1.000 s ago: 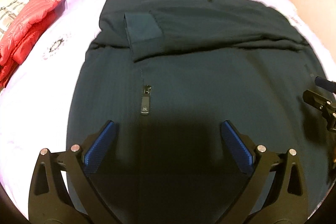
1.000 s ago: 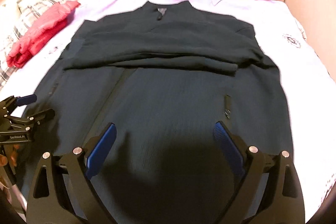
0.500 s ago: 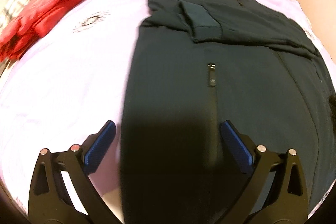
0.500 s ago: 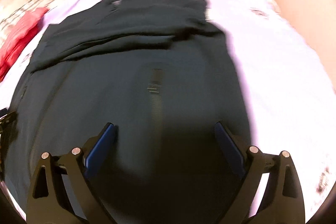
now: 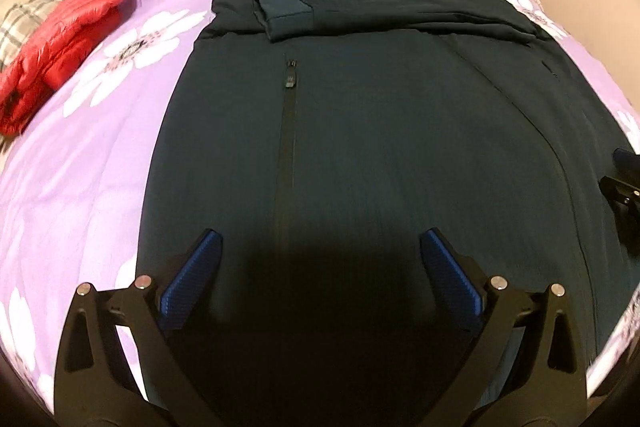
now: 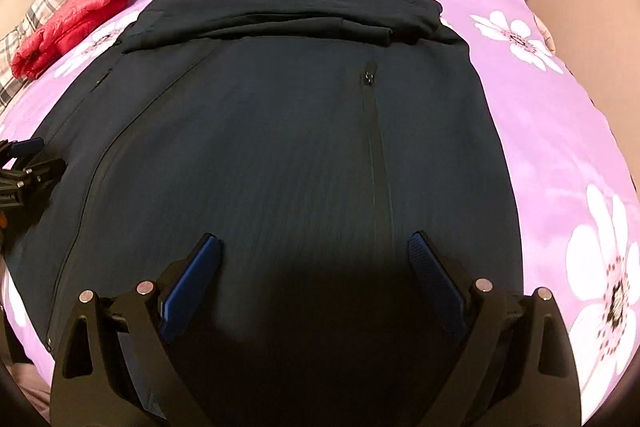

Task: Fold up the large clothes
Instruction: 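Move both open tools along the folded jacket toward its hem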

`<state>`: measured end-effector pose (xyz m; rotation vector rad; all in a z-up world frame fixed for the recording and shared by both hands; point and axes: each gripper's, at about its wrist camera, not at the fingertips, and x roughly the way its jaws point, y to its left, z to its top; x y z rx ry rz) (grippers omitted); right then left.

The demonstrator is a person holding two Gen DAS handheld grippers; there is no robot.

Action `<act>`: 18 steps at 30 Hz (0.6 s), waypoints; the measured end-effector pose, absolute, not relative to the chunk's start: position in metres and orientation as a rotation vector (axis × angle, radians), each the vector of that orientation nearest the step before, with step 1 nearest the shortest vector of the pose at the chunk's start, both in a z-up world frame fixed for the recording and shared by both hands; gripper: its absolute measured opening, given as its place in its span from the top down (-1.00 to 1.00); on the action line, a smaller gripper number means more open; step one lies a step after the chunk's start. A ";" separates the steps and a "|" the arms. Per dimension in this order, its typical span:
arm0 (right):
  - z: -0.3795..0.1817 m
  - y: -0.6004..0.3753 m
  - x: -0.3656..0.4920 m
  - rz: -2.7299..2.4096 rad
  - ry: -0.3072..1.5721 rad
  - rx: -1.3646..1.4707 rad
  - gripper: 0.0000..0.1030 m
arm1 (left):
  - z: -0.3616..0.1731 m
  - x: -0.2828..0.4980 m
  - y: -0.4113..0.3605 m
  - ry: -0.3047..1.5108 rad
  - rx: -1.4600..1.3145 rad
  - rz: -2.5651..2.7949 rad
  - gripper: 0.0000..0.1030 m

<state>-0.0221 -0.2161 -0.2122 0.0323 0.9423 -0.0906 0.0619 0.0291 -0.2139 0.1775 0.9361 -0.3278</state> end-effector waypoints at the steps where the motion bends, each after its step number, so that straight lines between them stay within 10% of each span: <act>1: -0.212 -0.217 -0.027 -0.090 0.946 0.029 -0.86 | -0.214 0.058 0.032 0.939 0.171 -0.335 -0.96; 18: -0.185 -0.306 -0.062 -0.119 0.885 0.426 -0.86 | -0.196 0.074 0.155 0.974 -0.232 -0.306 -0.96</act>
